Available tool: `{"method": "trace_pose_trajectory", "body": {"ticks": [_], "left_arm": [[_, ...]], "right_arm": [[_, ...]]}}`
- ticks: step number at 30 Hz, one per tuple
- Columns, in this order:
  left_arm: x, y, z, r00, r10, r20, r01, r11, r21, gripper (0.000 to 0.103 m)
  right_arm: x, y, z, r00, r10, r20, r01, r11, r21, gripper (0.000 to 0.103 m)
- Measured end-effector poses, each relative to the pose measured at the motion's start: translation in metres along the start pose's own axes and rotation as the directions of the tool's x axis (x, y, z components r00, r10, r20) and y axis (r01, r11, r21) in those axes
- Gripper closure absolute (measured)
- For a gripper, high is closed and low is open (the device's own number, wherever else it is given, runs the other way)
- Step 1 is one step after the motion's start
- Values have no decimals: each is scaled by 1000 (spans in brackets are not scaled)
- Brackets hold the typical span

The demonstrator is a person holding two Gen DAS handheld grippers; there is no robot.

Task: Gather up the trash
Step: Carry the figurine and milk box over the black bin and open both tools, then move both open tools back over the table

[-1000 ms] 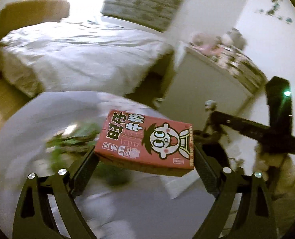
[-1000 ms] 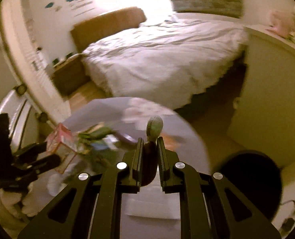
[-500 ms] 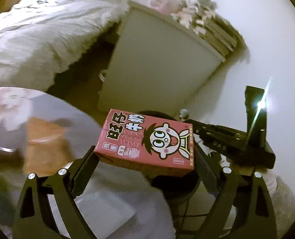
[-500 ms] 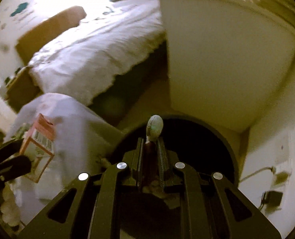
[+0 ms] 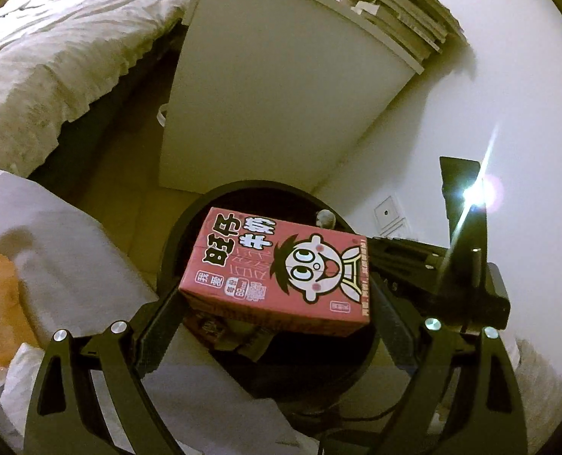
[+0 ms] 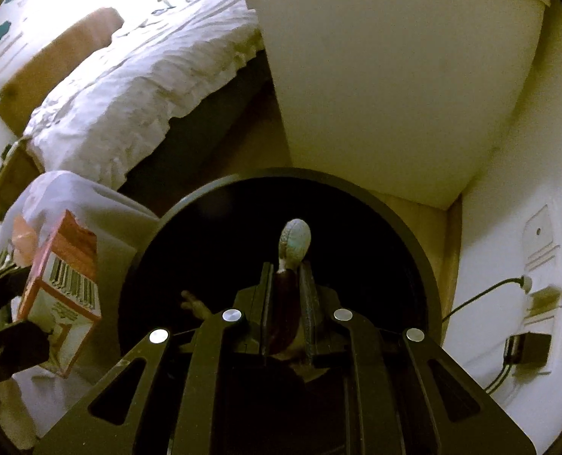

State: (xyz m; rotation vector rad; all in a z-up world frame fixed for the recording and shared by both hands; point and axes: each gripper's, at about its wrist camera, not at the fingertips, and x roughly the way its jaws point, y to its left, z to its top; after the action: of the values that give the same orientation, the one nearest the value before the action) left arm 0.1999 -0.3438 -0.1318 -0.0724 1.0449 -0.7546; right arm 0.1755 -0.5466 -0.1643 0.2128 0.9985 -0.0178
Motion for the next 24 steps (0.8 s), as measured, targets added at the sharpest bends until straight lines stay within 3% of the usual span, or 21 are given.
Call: {"method": "trace_pose_trajectory", "body": {"ticks": [6, 12, 19, 24], "left_arm": [[3, -3, 3, 1000, 4, -19, -4, 1000, -2, 12], [-9, -7, -2, 1000, 16, -10, -16, 1000, 18, 12], [-50, -7, -16, 998, 15, 54, -16, 1000, 7, 12], [-97, 9, -38, 991, 40, 130, -35, 998, -44, 12]], "right_arm": [[1, -4, -5, 1000, 9, -15, -9, 999, 32, 88], [-9, -3, -6, 1000, 24, -3, -24, 998, 49, 59], [-40, 28, -5, 997, 59, 46, -59, 998, -2, 58], [-69, 79, -3, 987, 138, 78, -130, 987, -99, 58]]}}
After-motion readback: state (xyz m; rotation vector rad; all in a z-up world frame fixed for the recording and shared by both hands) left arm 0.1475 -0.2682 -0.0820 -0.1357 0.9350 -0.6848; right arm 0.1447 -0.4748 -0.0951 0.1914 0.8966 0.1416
